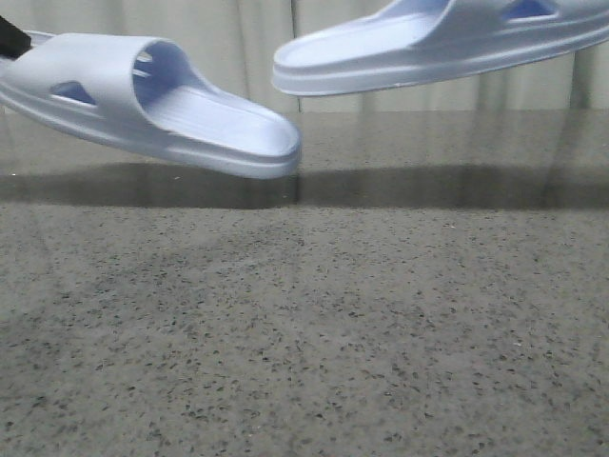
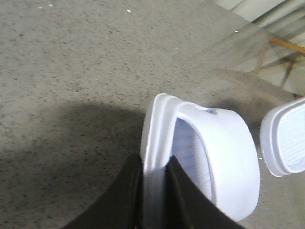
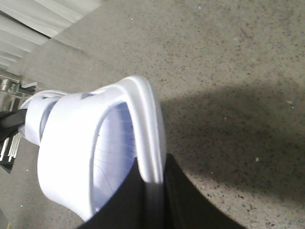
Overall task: Insert blue slippers together front up
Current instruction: 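Lift both slippers off the table with both grippers, then bring the slippers together, stacking the right gripper's slipper onto the other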
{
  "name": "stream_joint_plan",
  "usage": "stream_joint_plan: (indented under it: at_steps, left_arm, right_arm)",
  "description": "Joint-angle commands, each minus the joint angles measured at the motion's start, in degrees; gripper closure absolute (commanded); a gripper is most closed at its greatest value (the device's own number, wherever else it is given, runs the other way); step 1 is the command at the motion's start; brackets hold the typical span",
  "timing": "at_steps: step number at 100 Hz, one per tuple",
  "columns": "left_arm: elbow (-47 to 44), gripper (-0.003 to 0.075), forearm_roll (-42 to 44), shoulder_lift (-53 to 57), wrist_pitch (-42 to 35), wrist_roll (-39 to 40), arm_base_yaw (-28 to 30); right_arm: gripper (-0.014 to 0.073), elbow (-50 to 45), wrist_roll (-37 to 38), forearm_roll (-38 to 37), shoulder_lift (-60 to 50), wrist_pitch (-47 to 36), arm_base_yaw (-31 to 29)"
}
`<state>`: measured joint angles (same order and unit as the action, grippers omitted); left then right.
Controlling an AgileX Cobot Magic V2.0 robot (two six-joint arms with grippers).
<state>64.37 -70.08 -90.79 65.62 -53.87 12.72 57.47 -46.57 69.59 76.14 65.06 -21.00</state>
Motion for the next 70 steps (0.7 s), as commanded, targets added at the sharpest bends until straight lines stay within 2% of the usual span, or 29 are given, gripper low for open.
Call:
stream_joint_plan:
  at_steps: [1,12,30,70]
  left_arm:
    - [1.6,0.0705,-7.0,2.8,4.3,1.4,0.1]
    - [1.6,0.0705,-9.1,2.8,6.9,1.8,0.1]
    - [1.6,0.0705,-10.0,2.8,6.9,4.3,-0.5]
    - [1.6,0.0704,-13.2,2.8,6.9,4.8,-5.0]
  right_arm:
    - [0.0701,2.0,-1.4,6.1,-1.1,1.5,-0.3]
    - [0.0701,2.0,-2.4,9.0,-0.7,2.8,-0.3]
    - [0.0701,2.0,-3.6,12.4,0.9,4.9,-0.2]
    - [0.0700,2.0,-7.4,14.9,5.5,4.3,3.3]
